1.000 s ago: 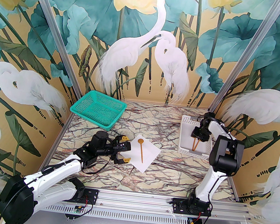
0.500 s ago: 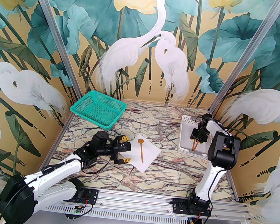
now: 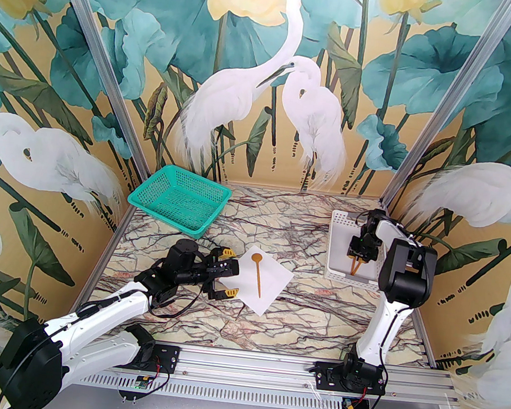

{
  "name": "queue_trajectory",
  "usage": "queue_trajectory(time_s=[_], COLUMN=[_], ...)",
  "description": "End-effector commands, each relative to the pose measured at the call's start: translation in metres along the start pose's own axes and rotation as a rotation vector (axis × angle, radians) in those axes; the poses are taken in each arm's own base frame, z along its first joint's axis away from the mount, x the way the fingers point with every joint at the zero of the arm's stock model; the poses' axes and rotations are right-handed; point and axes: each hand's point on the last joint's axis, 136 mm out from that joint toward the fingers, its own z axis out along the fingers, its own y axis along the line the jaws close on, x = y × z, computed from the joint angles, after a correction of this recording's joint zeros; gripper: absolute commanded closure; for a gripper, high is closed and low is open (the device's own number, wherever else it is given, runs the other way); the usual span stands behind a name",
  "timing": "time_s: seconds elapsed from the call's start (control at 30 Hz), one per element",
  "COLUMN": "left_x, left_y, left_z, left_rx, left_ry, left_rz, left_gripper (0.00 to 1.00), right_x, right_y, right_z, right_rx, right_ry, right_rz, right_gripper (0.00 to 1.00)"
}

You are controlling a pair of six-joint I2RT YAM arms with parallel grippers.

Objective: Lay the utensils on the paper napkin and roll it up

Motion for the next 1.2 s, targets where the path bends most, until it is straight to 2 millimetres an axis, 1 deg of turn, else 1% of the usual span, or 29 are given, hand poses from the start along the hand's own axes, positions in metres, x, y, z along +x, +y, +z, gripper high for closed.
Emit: queue_trajectory(time_s=[0.0,0.2,0.37,0.5,0.67,0.9,1.17], left_x=[0.01,0.01,0.011,0.011,0.012,0.012,0.011], left_y=[-0.012,-0.012,-0.012,-0.012,-0.013,-0.013,-0.013], left_z=[0.004,0.004,0.004,0.004,0.004,0.004,0.004], left_rx=[0.043,0.045,0.045,0.045,0.047,0.047,0.049], left_ry=[0.025,0.025,0.027,0.027,0.03,0.031,0.031], left_rz=[-0.011,-0.01,-0.008,-0.008,-0.009,-0.007,-0.004], left_gripper=[0.01,0.0,0.01,0.01,0.01,0.01,0.01], right_x=[0.016,0.021,0.02,0.02,0.016,0.011,0.005], right_y=[-0.005,-0.008,-0.008,-0.01,-0.007,-0.005,-0.002], right_z=[0.02,0.025,0.025,0.023,0.017,0.006,-0.02], right_rx=[0.006,0.023,0.024,0.041,0.036,0.033,0.027], right_ry=[0.089,0.113,0.112,0.102,0.076,0.037,-0.032], right_rz=[-0.008,-0.012,-0.015,-0.017,-0.018,-0.02,-0.028], right_gripper=[0.7,0.72,0.73,0.76,0.78,0.81,0.81])
